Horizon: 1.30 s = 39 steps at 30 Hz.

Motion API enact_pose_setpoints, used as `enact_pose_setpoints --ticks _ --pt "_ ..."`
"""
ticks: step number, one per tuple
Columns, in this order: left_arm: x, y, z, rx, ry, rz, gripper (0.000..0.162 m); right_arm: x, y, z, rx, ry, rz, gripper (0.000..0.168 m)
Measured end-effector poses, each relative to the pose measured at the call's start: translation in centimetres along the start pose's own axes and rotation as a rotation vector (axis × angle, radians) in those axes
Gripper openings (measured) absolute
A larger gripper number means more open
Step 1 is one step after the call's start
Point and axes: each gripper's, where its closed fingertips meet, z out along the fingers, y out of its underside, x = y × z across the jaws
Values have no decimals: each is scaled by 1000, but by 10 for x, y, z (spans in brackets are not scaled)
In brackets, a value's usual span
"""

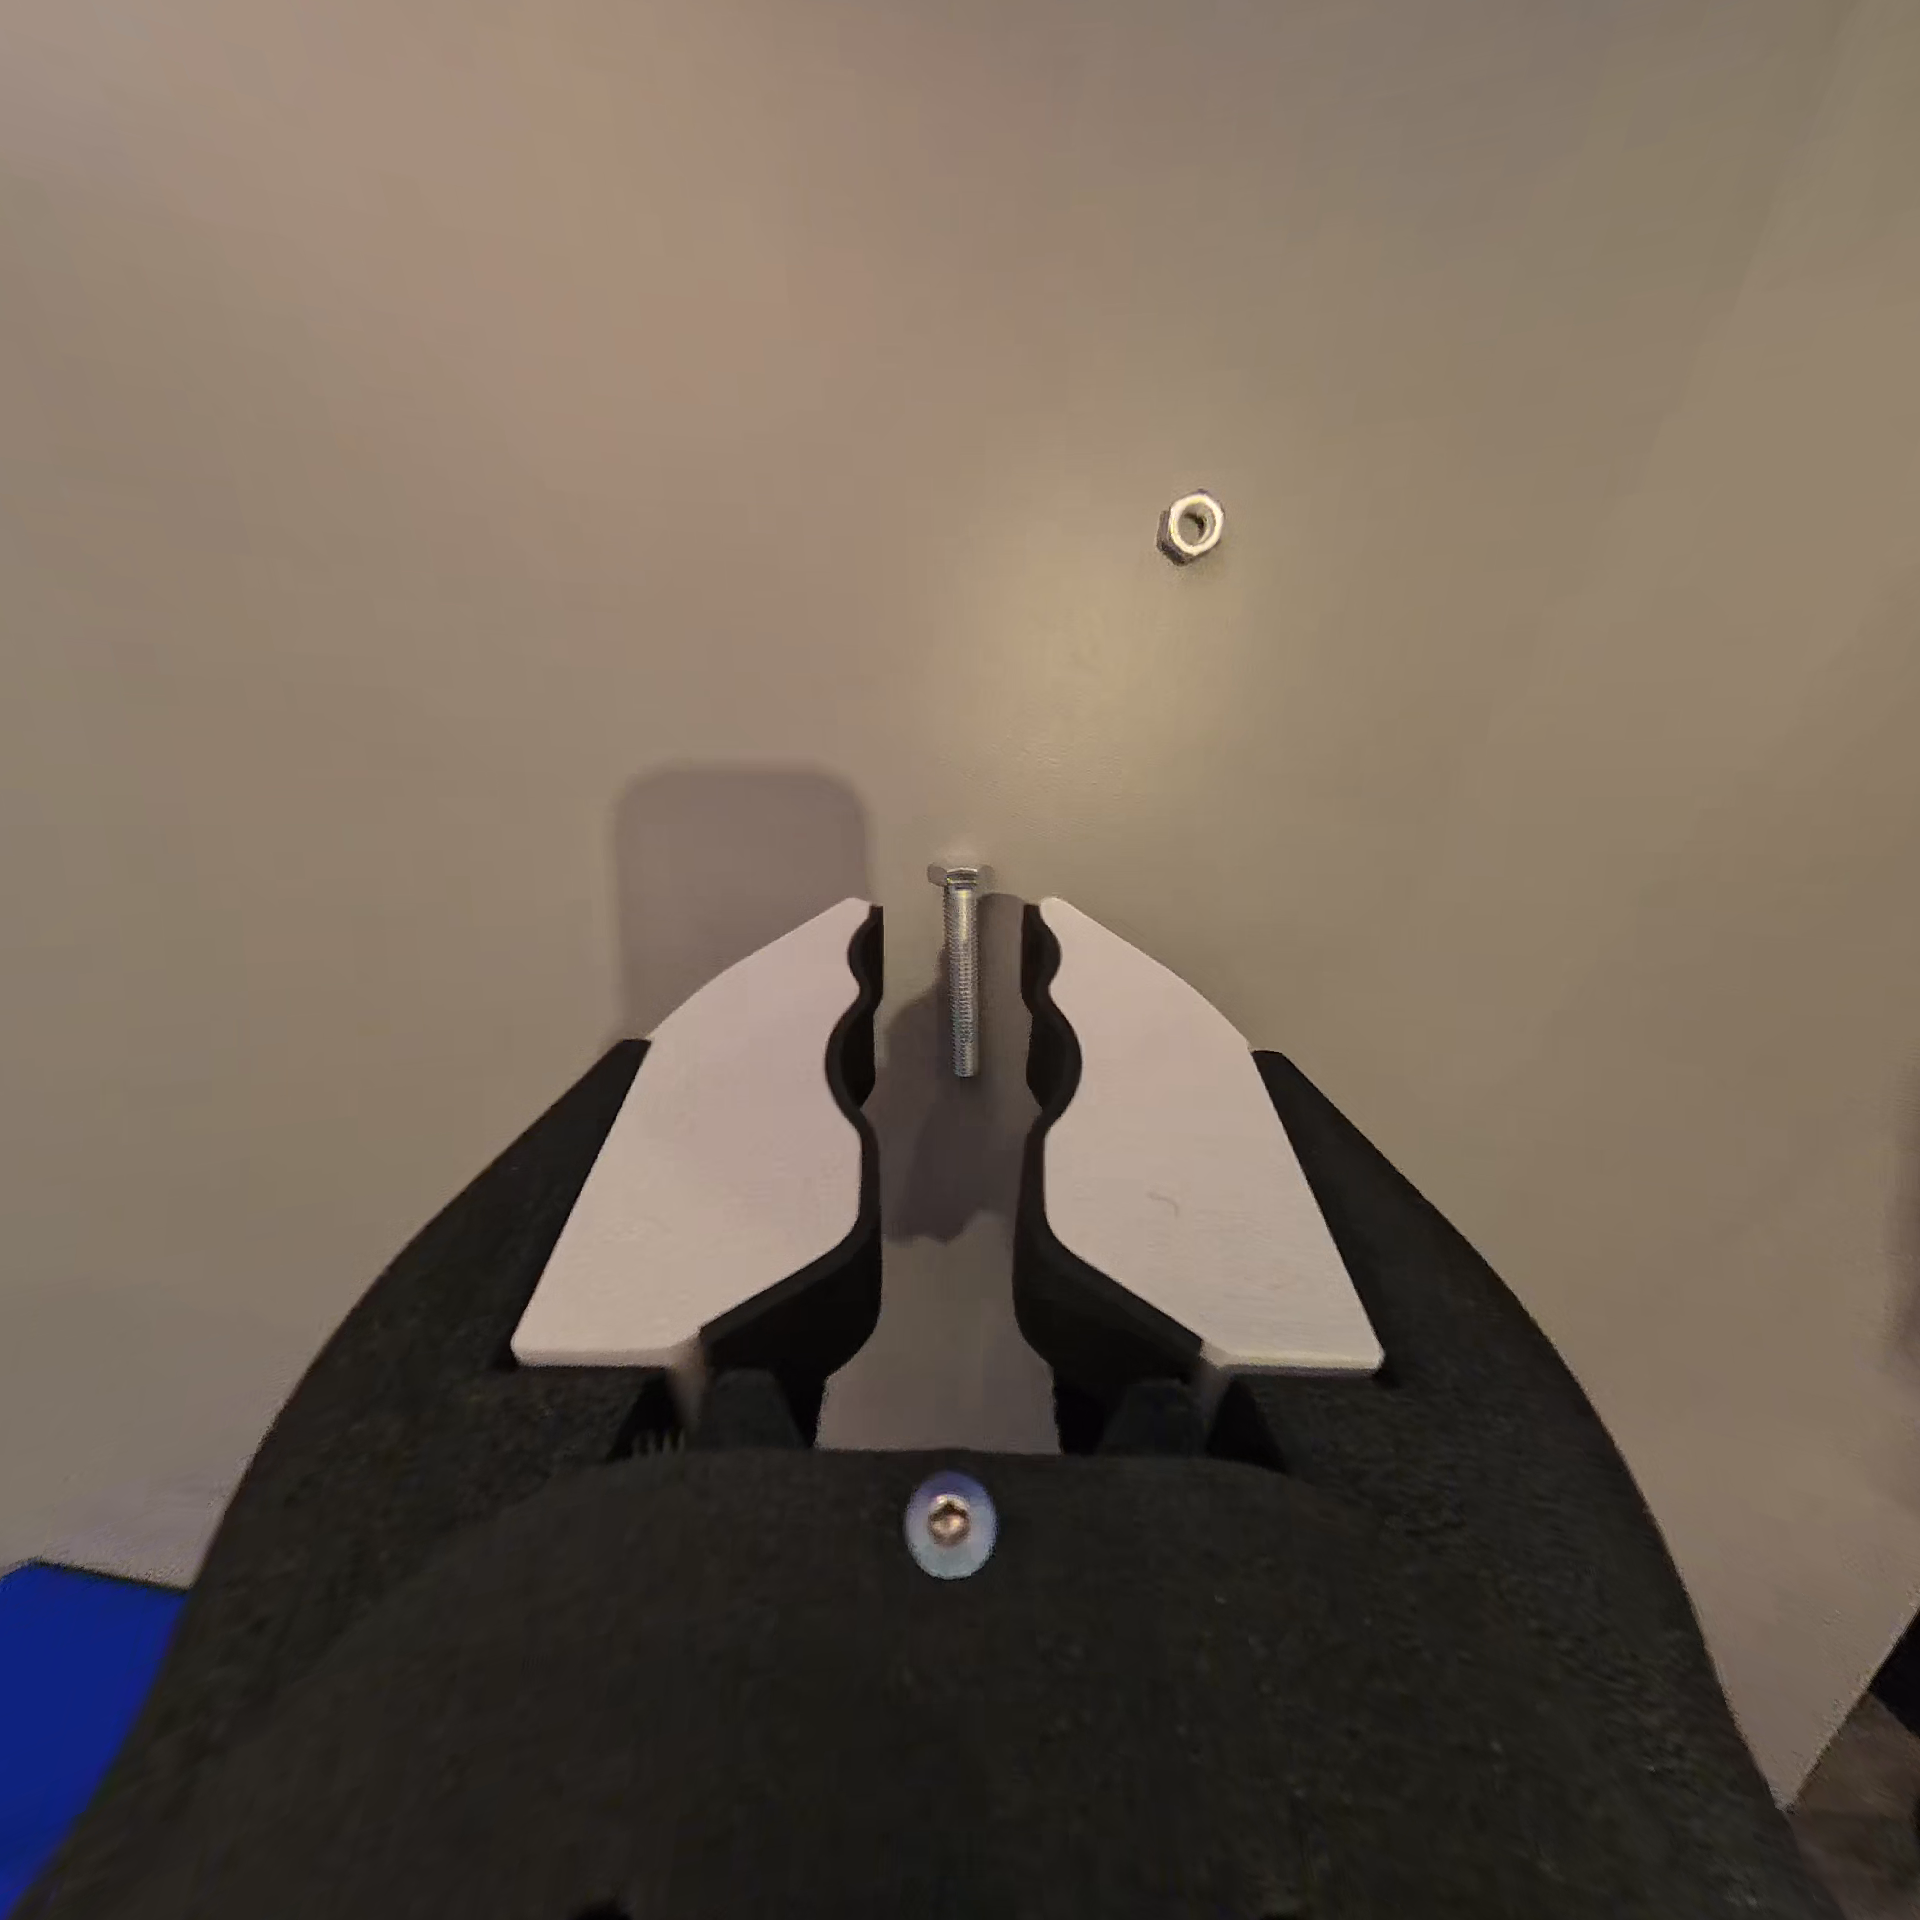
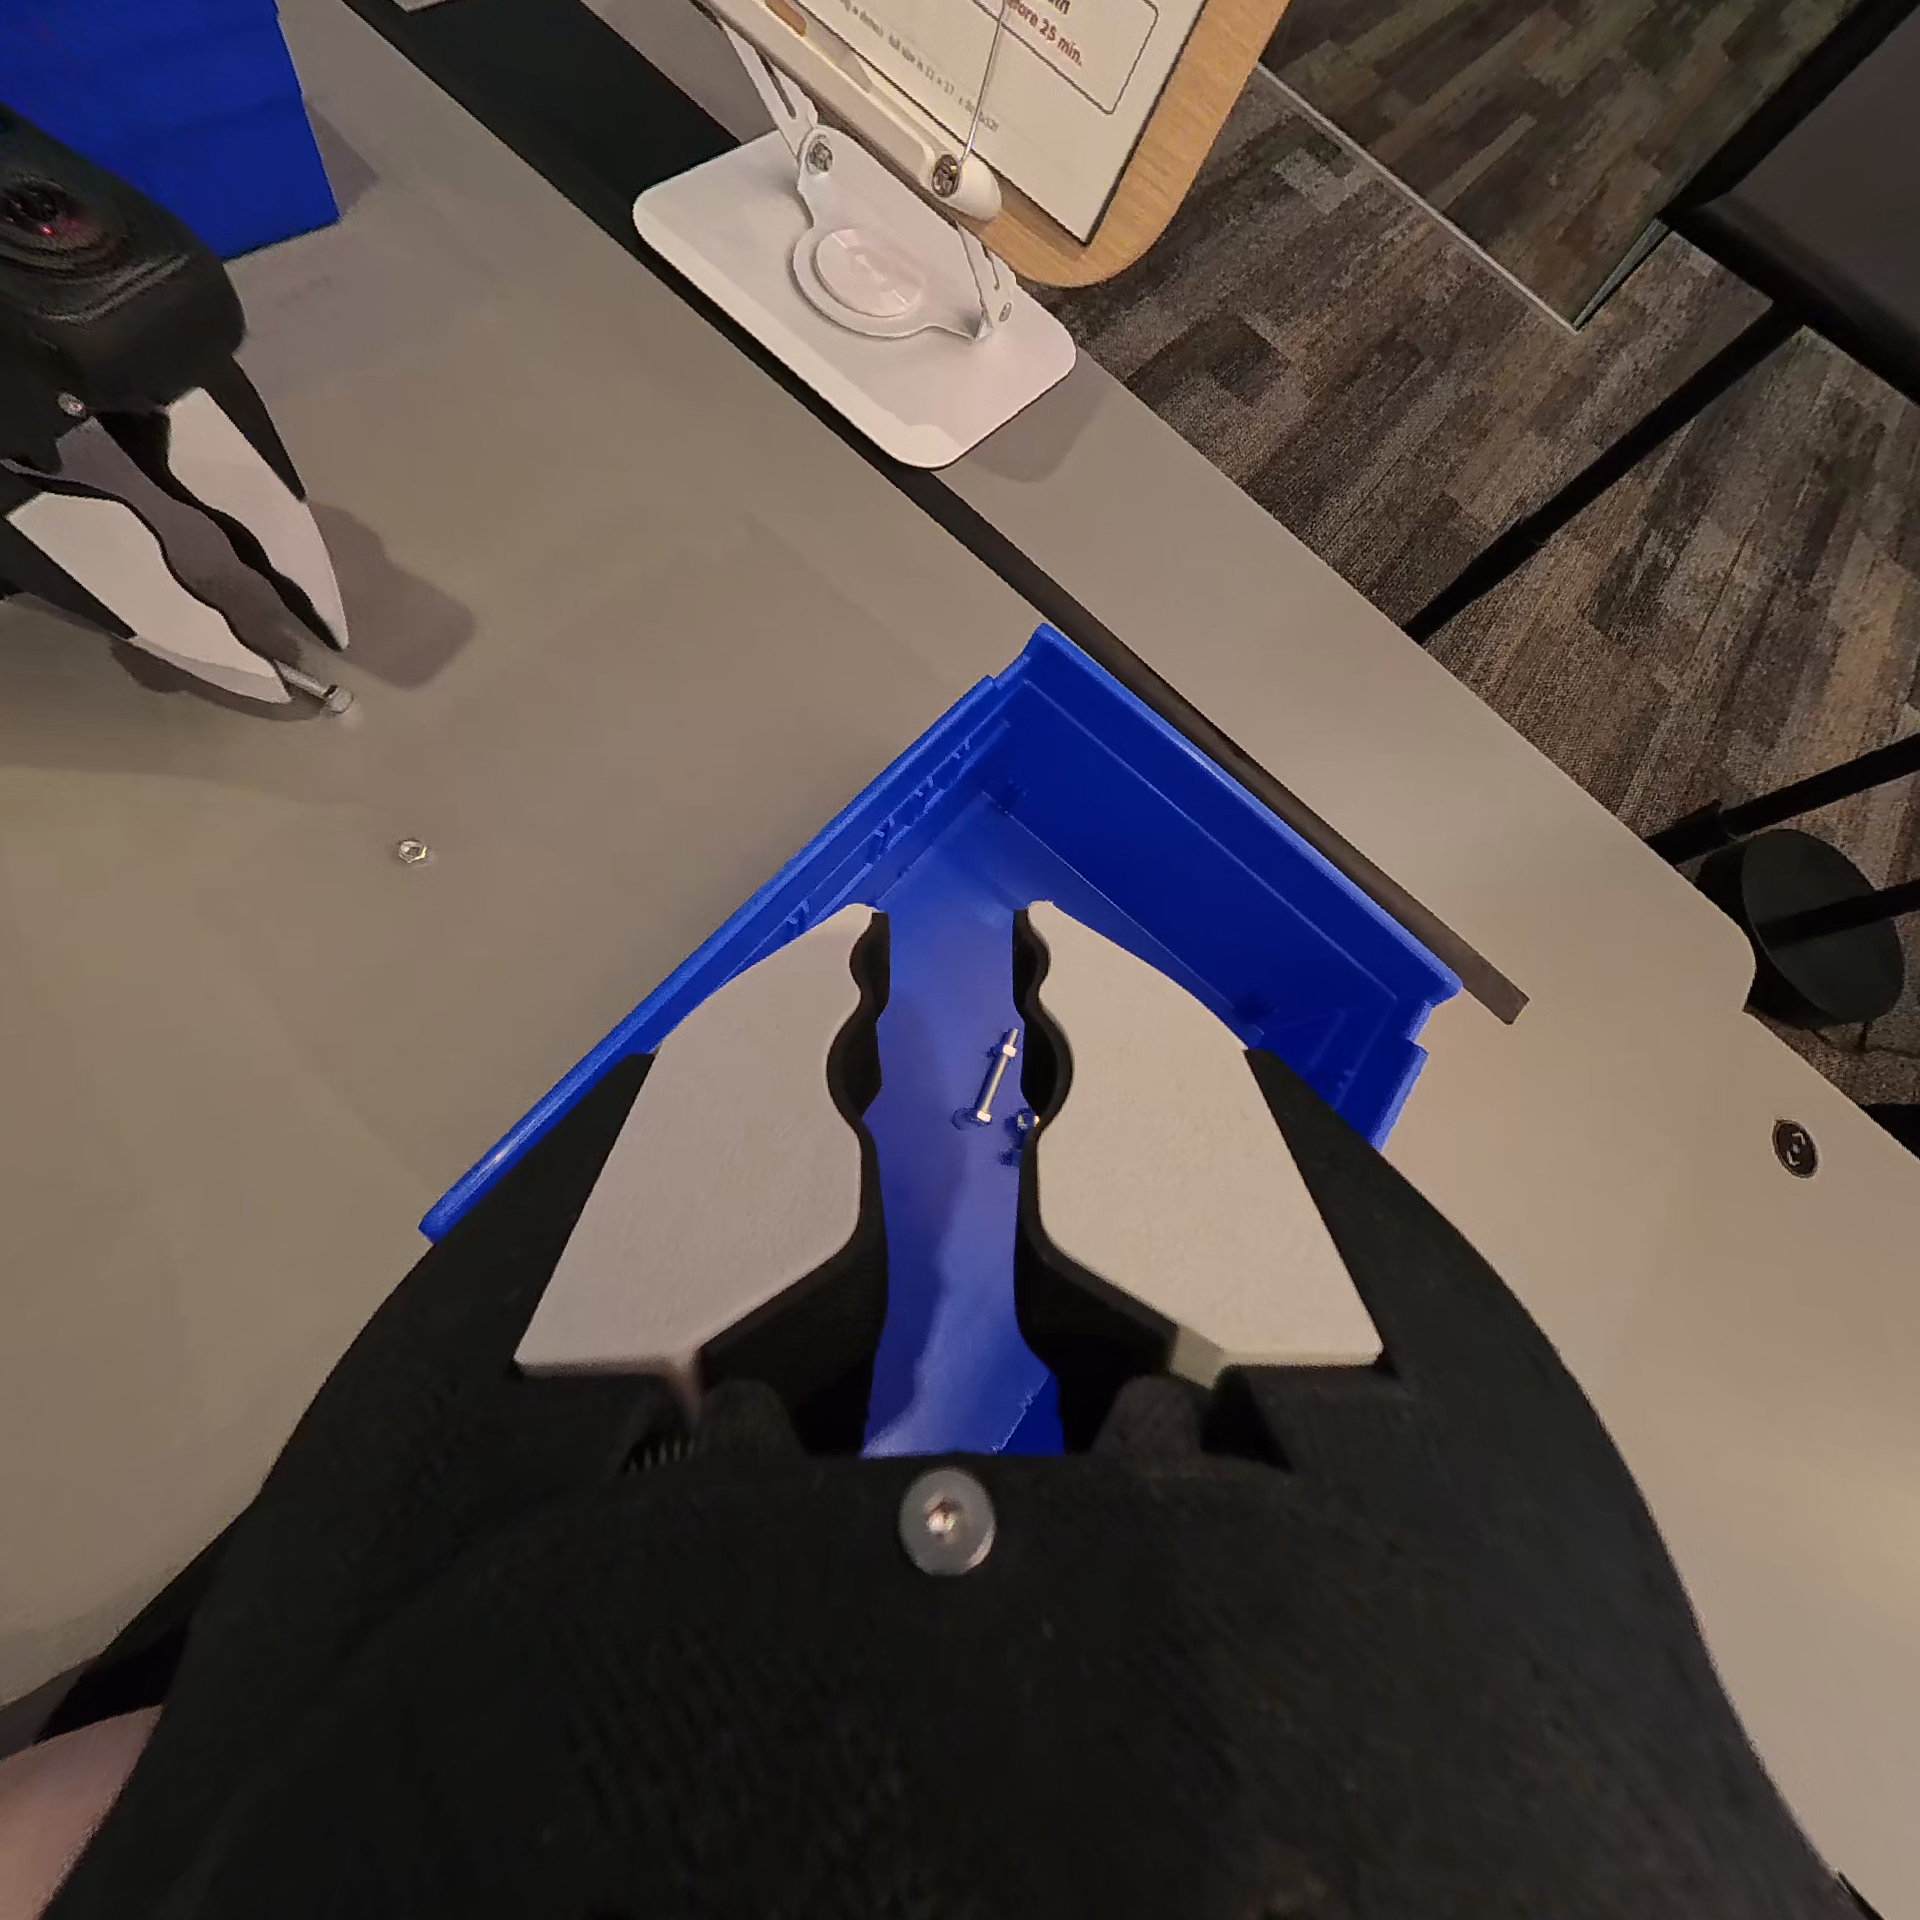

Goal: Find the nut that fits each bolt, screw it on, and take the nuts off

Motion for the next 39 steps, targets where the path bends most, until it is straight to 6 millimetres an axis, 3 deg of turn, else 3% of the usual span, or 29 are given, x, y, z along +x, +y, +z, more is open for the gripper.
enact_pose_setpoints --ticks 8,11,13,19,22,25,29,34,39 --pt "-2 22 8 -82 -5 -14 21 -6 -2 5 -15 -10 -22 24" --pt "-1 22 8 -75 8 -32 19 -8 -3 7 -23 -14 -30 24" --pt "-3 22 8 -81 -12 -10 6 -9 -3 8 -29 -16 -34 24" --pt "-3 22 8 -68 -44 27 5 -12 -5 11 -23 -26 -36 24" --pt "-2 14 -4 30 19 -45 5 -17 -12 13 14 -52 -64 24" --pt "-6 0 -30 176 103 -153 5 -30 -28 15 90 -101 -130 24" --pt "-10 -14 -70 330 227 -289 5 -67 -60 19 244 -183 -309 24" --pt "-7 -17 -106 359 311 -338 5 -149 -101 29 433 -336 -565 33" --pt "8 -15 -124 295 351 -329 6 -222 -109 62 494 -354 -832 34"
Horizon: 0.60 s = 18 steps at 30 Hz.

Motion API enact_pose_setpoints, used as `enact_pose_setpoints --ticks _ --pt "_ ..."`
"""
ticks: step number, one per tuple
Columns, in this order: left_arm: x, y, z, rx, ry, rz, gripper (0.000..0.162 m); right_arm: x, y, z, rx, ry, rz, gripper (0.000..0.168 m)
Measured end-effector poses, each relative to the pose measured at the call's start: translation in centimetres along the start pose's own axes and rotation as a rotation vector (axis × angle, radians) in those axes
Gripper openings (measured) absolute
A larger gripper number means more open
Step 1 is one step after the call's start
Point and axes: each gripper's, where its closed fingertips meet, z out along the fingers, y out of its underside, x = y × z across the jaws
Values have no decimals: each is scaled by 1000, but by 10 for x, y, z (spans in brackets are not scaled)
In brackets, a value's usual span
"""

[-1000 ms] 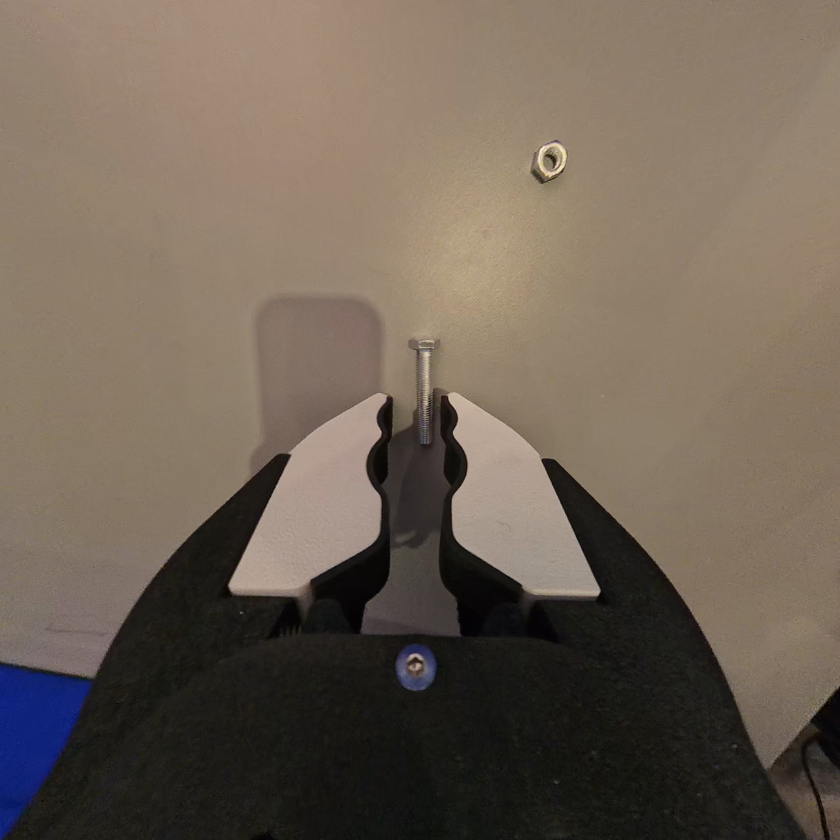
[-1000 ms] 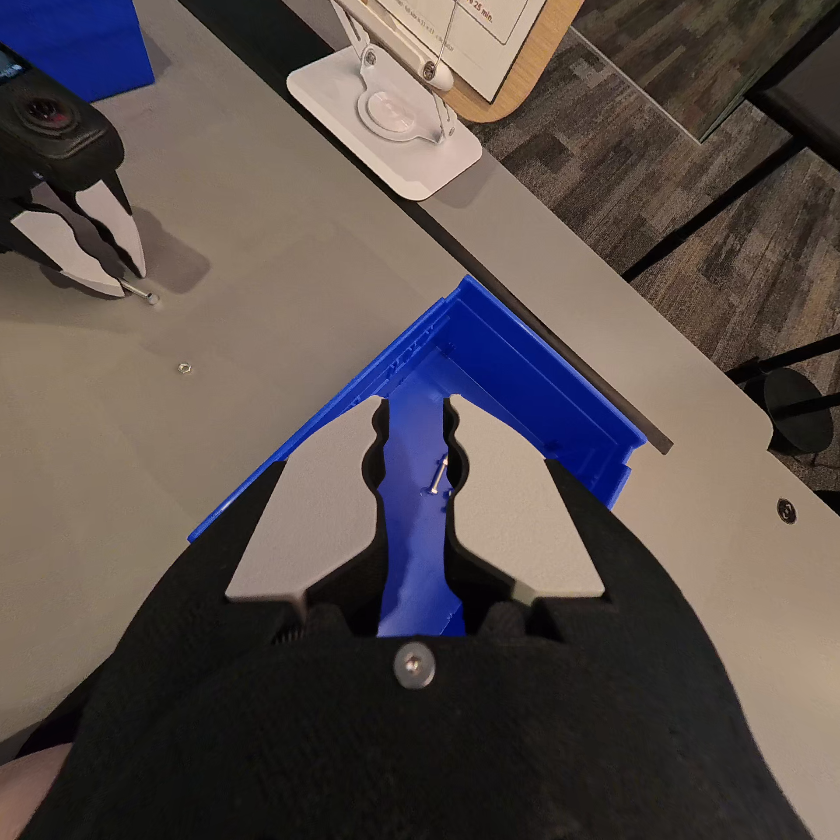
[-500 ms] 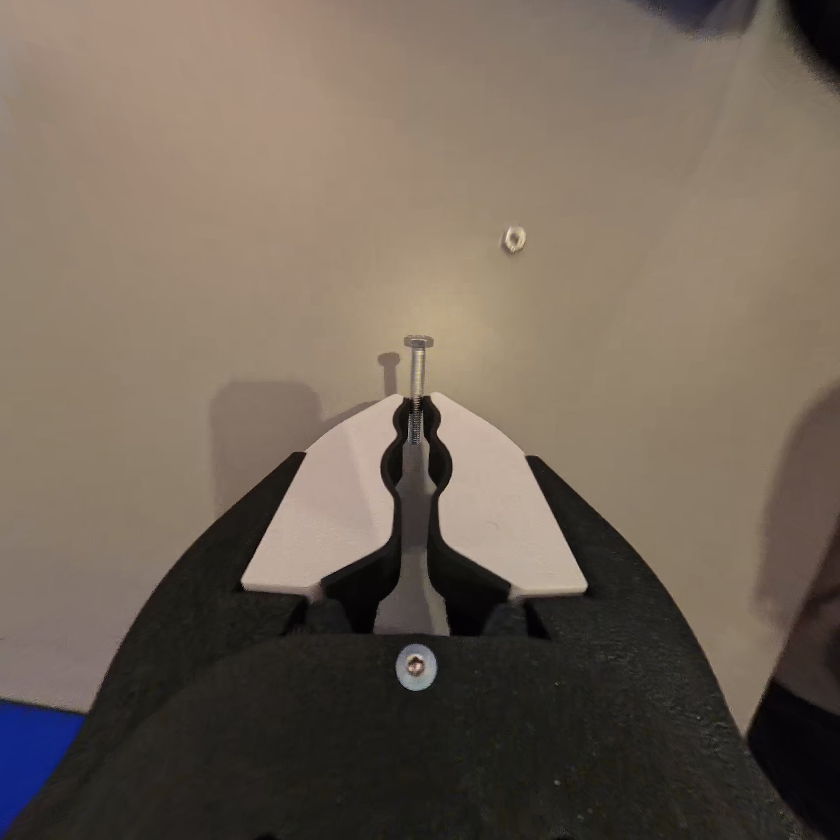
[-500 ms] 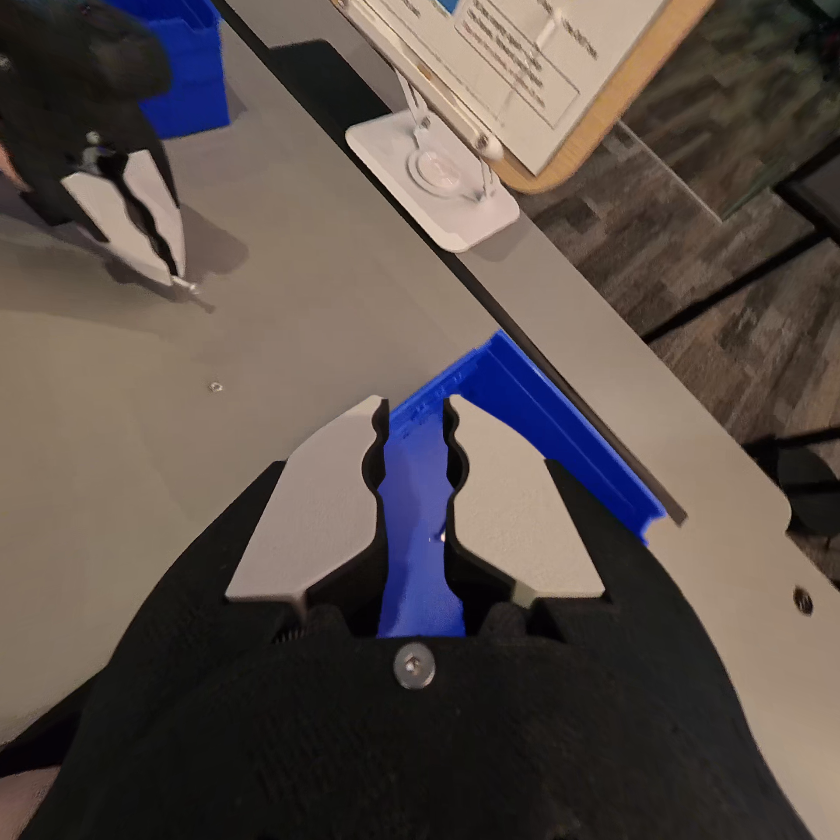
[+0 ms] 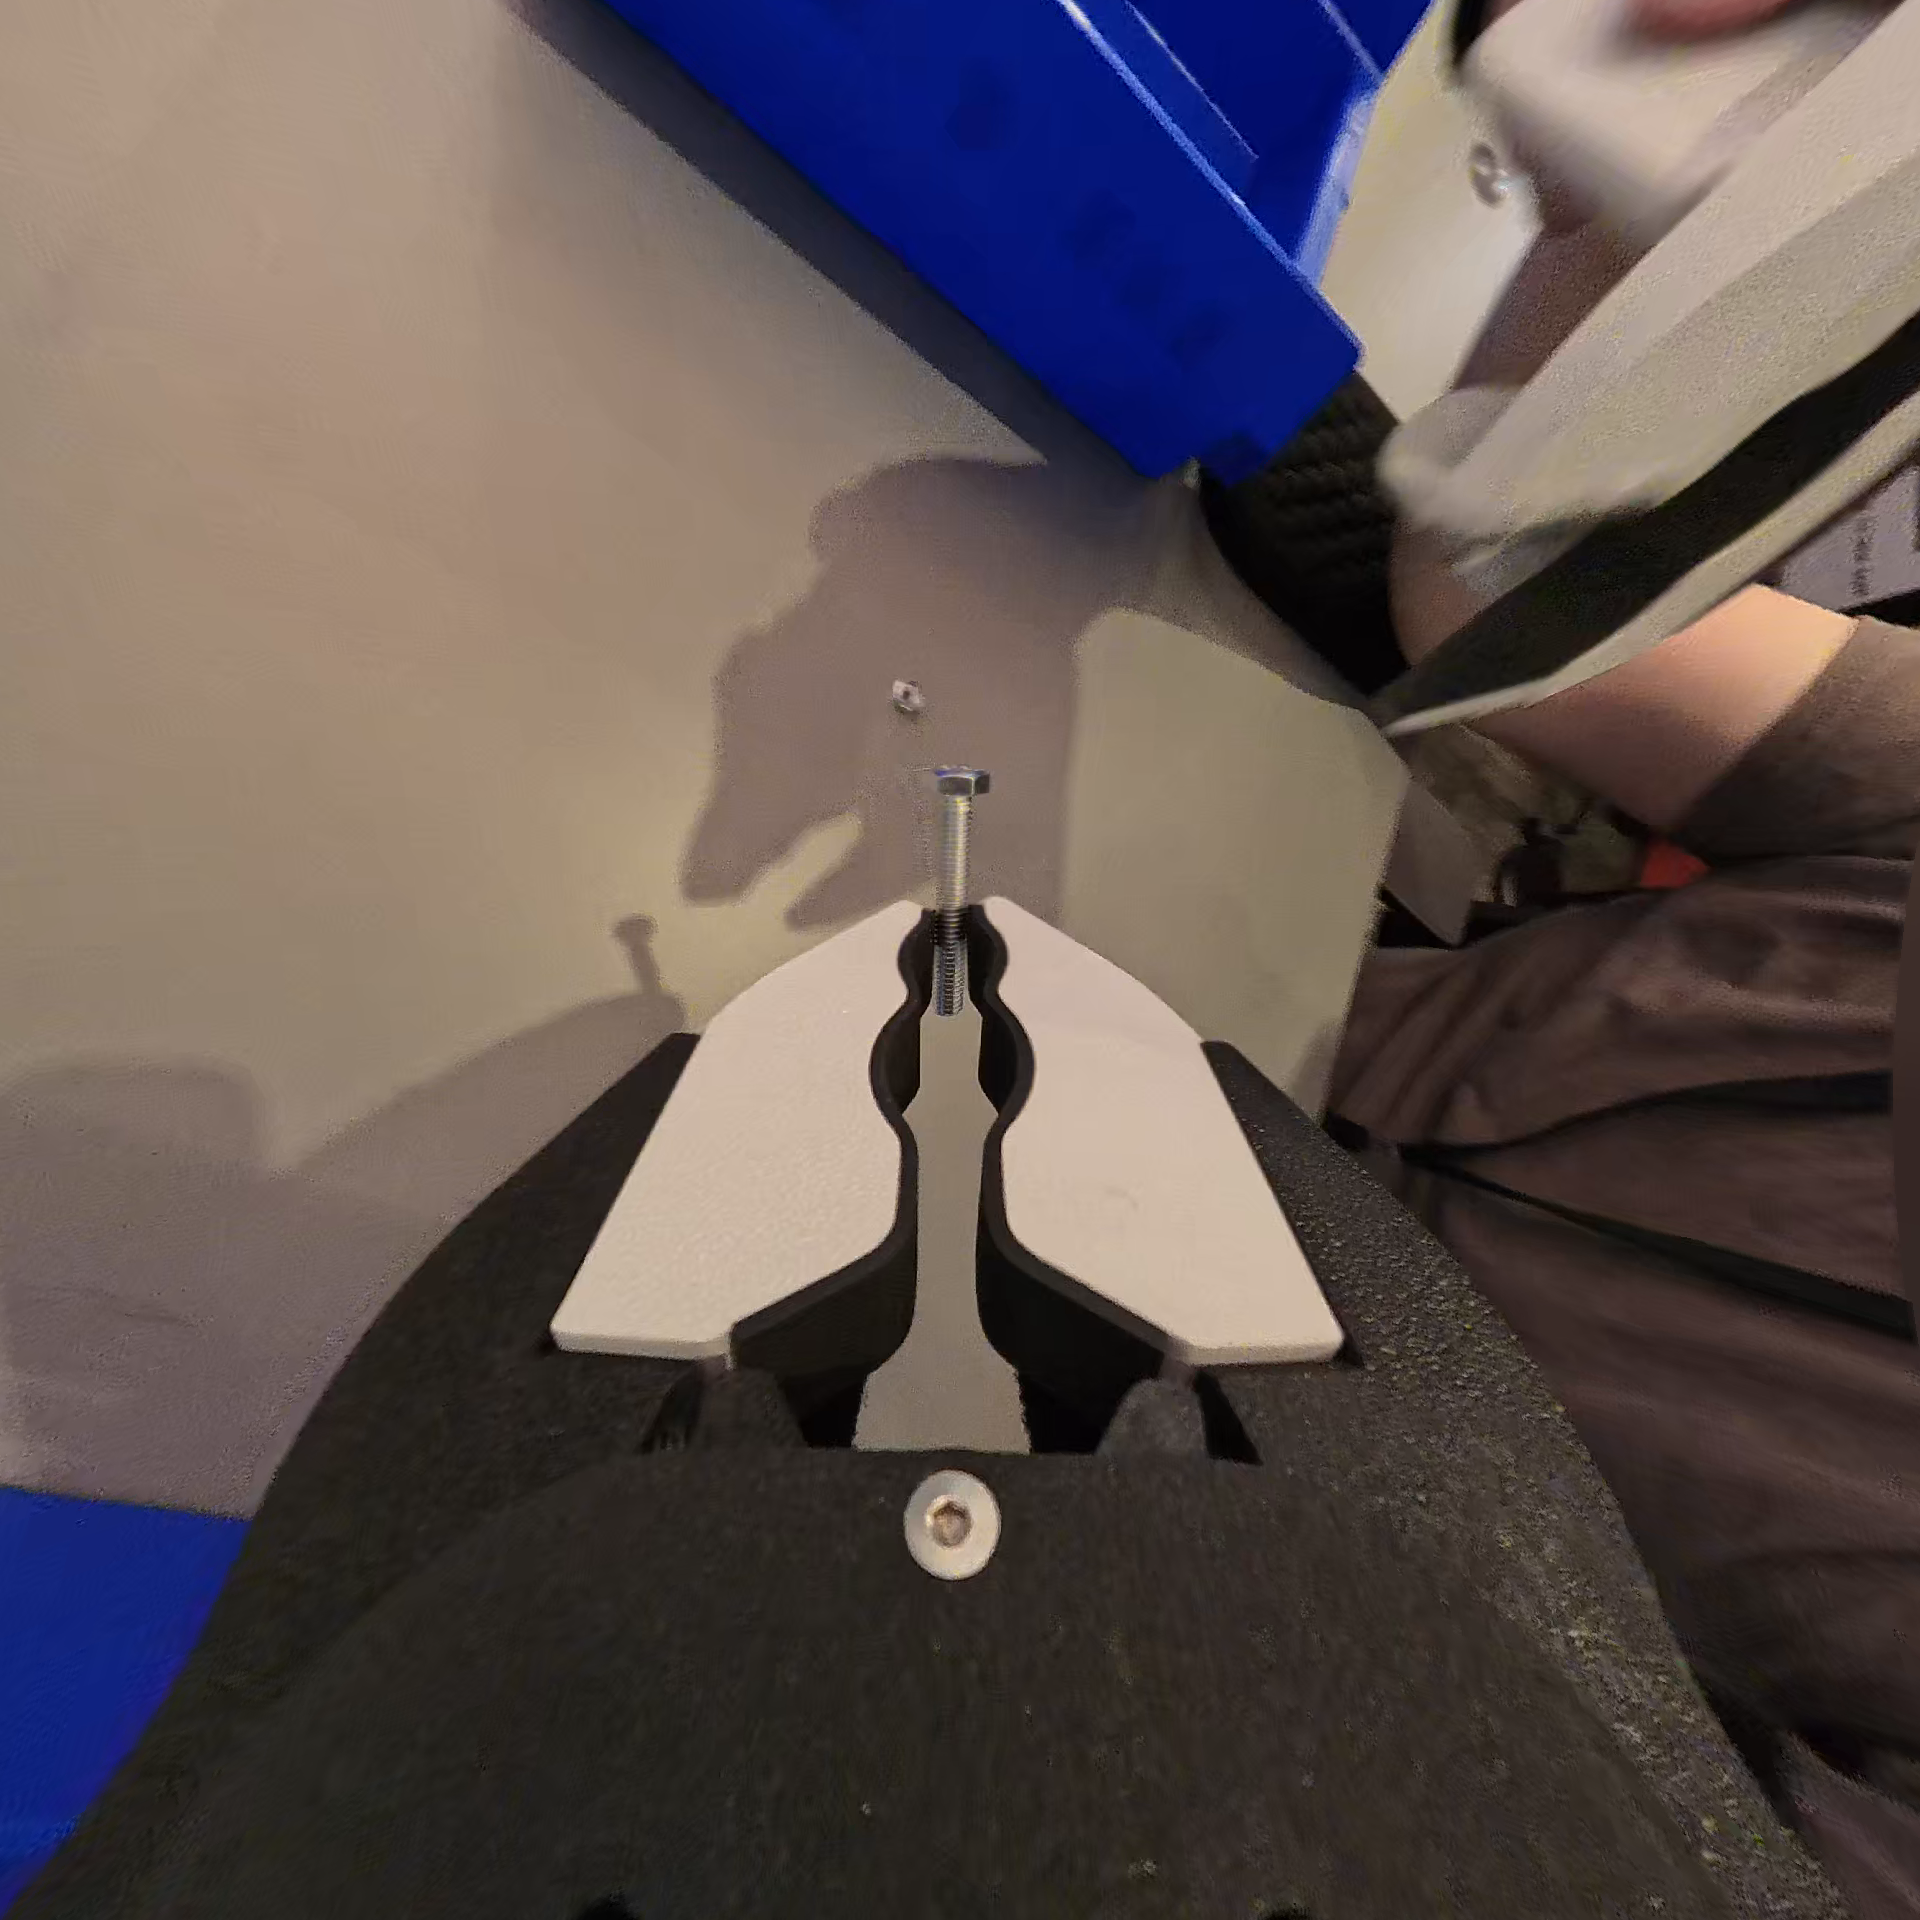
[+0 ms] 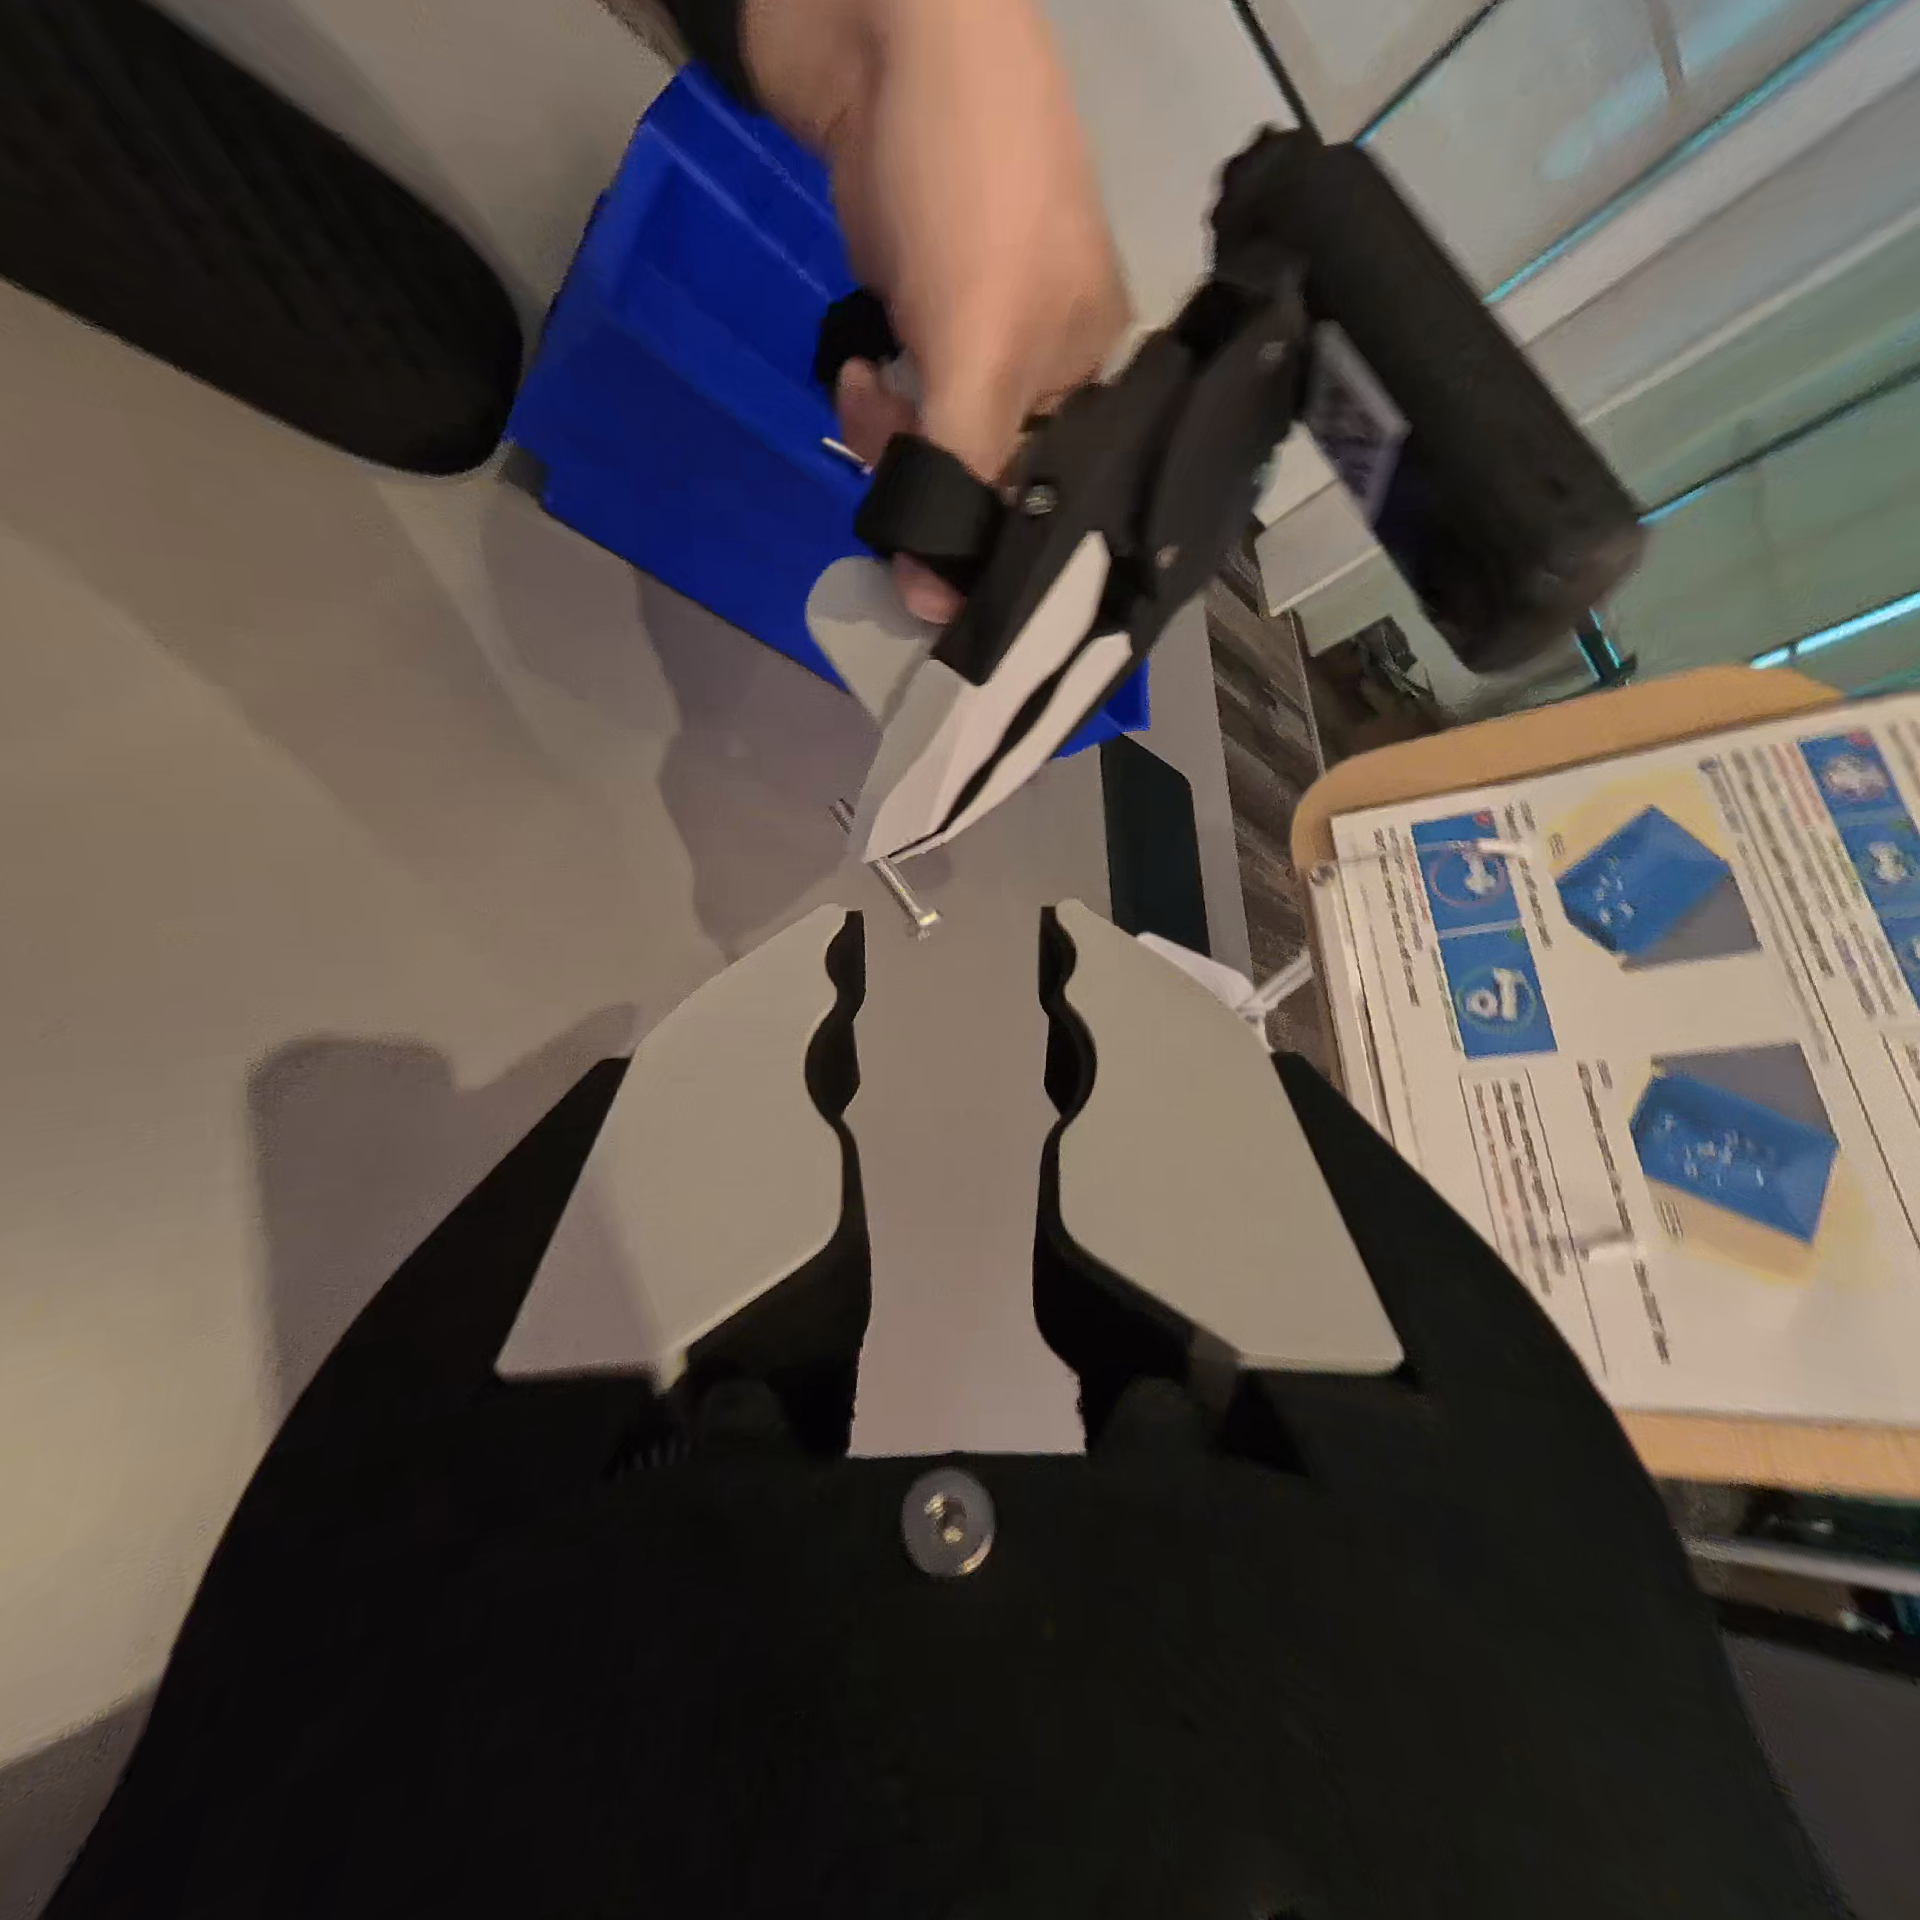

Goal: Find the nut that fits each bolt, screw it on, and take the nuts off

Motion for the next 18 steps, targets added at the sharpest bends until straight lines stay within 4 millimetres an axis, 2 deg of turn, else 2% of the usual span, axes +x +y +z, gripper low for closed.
enact_pose_setpoints --ticks 3,5,12,18 --pt "14 3 -3 -37 36 -17 6 -14 -1 24 -9 -16 -78 35" --pt "19 5 -4 -65 45 -27 6 -18 3 33 -40 1 -135 35" --pt "25 7 -4 -94 51 -49 5 -23 15 49 -140 43 -259 30" --pt "27 7 1 -95 84 -78 6 -27 11 56 -139 78 -359 17"
